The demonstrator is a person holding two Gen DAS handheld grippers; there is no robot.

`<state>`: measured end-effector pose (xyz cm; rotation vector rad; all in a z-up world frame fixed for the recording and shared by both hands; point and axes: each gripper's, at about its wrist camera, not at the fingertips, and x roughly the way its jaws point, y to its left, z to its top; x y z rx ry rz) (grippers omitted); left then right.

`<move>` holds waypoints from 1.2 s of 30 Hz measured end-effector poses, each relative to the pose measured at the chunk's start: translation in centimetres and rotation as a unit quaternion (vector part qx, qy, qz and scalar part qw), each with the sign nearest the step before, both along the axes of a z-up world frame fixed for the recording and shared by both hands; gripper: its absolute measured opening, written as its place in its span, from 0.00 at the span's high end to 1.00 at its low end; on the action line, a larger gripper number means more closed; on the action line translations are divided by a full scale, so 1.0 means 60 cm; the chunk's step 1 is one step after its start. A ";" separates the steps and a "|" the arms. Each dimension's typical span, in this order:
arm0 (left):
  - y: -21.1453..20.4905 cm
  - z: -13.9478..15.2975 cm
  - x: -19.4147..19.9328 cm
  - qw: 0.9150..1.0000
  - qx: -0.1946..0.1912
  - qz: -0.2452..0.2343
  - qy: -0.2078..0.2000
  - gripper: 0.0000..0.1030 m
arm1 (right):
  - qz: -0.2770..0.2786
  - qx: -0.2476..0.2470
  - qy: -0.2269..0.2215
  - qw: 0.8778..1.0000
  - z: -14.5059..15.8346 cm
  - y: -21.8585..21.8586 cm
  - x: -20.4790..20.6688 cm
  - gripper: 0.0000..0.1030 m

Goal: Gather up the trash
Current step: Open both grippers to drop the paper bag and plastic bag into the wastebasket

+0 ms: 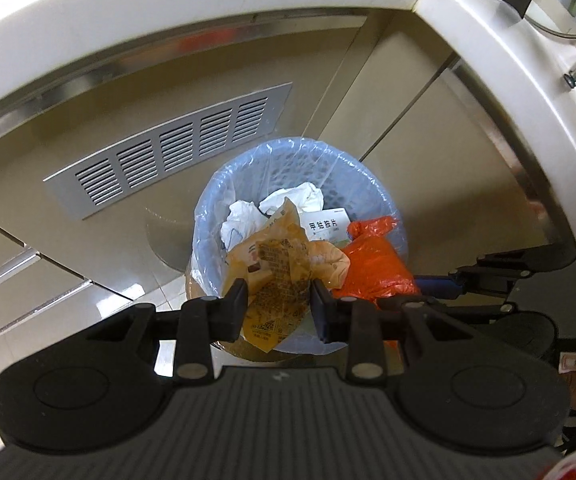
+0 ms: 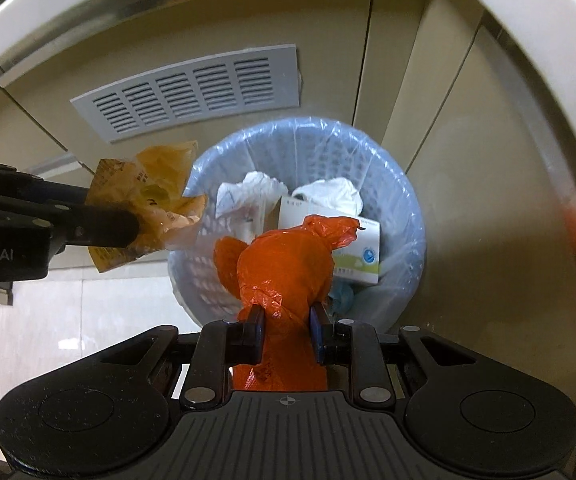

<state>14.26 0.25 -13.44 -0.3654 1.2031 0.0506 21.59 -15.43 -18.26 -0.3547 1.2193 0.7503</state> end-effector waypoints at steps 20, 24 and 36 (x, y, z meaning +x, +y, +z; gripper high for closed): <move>0.007 -0.047 0.028 0.999 -0.010 0.025 0.024 0.71 | -0.004 -0.017 0.020 1.000 -0.054 0.012 0.042 0.78; 0.005 -0.063 0.037 0.999 -0.011 0.026 0.028 0.71 | -0.014 -0.009 0.012 1.000 -0.068 0.008 0.054 0.78; -0.003 -0.165 0.073 0.998 -0.008 0.024 0.056 0.71 | -0.016 0.005 0.005 1.000 -0.145 0.030 0.096 0.78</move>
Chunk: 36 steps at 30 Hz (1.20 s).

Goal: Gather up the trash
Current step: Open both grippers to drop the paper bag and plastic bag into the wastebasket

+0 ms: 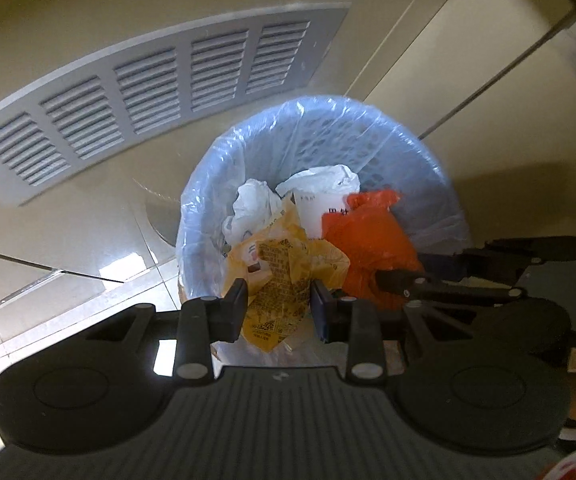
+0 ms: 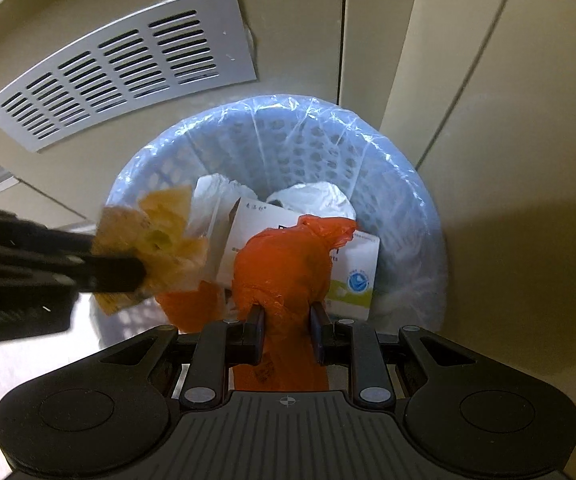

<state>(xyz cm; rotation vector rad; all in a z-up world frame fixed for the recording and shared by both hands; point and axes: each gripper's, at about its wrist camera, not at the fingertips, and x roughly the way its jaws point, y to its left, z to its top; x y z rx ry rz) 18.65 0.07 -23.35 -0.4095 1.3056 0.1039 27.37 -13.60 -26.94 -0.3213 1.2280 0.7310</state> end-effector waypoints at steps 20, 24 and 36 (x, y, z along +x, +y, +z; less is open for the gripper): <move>0.002 -0.013 0.006 1.000 0.006 -0.009 -0.009 0.49 | 0.029 0.016 -0.038 0.999 -0.022 -0.010 -0.013 0.45; 0.007 0.020 -0.010 1.000 -0.006 -0.003 -0.026 0.49 | 0.031 0.022 -0.050 0.998 0.003 -0.023 -0.030 0.44; 0.016 0.127 -0.056 0.997 -0.001 -0.003 -0.075 0.49 | 0.013 0.051 -0.071 0.996 0.105 -0.053 -0.092 0.43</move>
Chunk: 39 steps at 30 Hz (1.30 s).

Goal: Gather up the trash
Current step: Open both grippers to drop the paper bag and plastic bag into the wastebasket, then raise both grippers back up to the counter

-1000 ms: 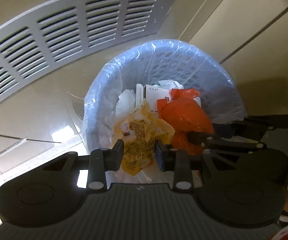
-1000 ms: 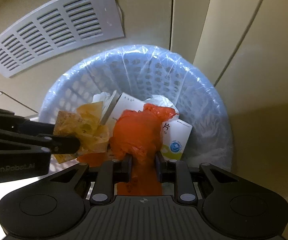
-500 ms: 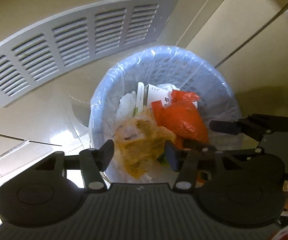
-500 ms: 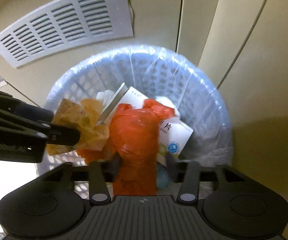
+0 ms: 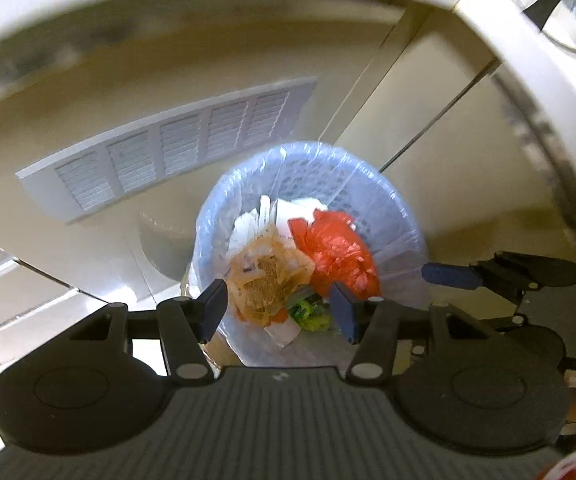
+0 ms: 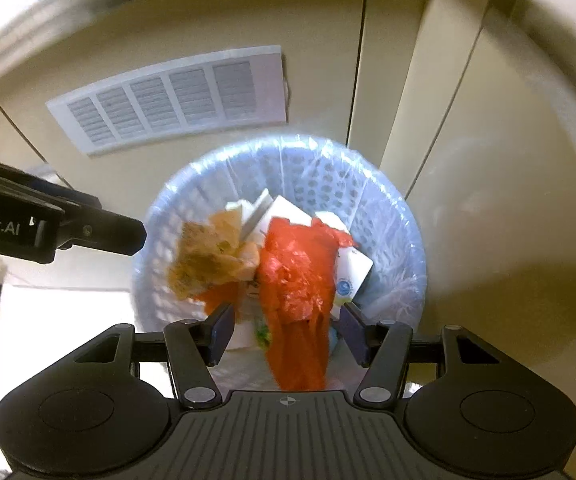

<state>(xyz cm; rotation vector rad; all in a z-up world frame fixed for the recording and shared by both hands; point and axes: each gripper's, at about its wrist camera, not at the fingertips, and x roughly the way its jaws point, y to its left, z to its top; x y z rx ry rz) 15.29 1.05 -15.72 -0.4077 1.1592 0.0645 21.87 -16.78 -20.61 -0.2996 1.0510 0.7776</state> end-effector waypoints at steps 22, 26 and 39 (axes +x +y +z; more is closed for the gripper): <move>0.086 0.253 0.001 0.981 0.052 -0.001 -0.185 0.30 | -0.098 0.133 -0.164 0.973 0.298 0.007 0.009 0.31; 0.098 0.263 0.030 0.978 0.067 0.013 -0.195 0.27 | -0.100 0.138 -0.173 0.970 0.317 0.005 0.051 0.31; 0.113 0.280 0.173 0.967 0.144 0.081 -0.196 0.25 | -0.016 0.177 -0.170 0.969 0.348 0.044 0.258 0.31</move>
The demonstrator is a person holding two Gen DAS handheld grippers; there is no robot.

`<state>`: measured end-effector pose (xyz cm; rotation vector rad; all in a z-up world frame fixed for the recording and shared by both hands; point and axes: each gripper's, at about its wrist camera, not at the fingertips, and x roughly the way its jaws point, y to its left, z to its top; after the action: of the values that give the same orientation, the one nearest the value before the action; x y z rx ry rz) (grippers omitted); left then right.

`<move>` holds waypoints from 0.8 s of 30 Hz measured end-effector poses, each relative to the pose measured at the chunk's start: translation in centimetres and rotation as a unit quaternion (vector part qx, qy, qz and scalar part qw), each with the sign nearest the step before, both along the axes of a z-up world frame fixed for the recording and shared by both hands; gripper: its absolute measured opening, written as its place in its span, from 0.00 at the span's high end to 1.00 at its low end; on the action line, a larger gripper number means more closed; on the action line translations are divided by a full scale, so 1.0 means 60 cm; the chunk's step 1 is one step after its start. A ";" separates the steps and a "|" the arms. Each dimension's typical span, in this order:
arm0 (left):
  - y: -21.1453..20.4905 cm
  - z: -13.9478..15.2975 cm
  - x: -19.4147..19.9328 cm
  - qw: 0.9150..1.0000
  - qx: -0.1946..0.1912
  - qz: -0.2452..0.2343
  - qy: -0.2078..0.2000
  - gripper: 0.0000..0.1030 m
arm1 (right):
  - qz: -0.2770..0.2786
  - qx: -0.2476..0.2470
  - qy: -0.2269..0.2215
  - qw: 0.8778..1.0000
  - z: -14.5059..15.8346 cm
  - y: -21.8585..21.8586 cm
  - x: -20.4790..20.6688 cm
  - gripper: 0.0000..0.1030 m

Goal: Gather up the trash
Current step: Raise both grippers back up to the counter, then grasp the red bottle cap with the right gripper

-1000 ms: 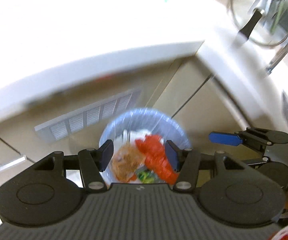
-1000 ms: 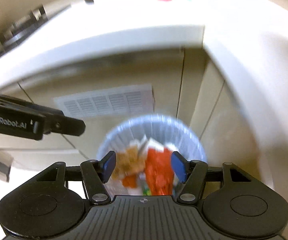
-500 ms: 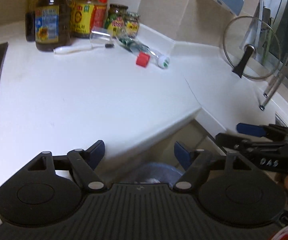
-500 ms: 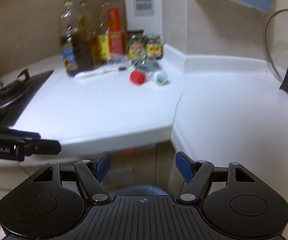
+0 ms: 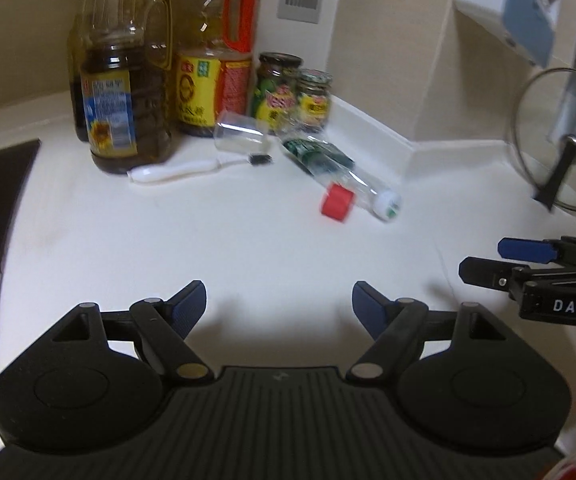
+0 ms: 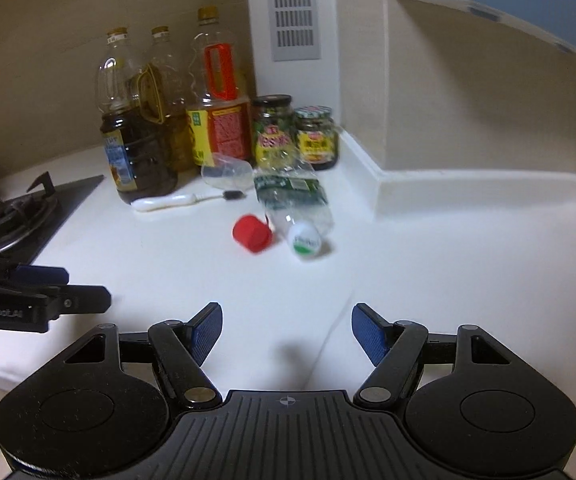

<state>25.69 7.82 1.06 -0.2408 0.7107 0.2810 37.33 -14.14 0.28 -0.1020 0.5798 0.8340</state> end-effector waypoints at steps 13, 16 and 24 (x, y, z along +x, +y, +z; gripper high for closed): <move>0.068 0.000 0.065 0.997 0.053 0.040 0.034 0.23 | 0.110 -0.038 -0.057 0.992 -0.017 0.155 0.099 0.36; 0.090 -0.005 0.087 0.997 0.062 0.017 0.041 0.23 | 0.112 -0.078 -0.062 0.989 -0.040 0.193 0.117 0.46; 0.141 -0.017 0.157 0.984 0.140 -0.096 0.054 0.23 | 0.096 -0.115 -0.071 0.986 -0.057 0.220 0.116 0.65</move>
<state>35.09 16.29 0.02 0.1121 0.7871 0.2071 44.26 -0.91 -3.13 -0.4307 0.5355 0.9362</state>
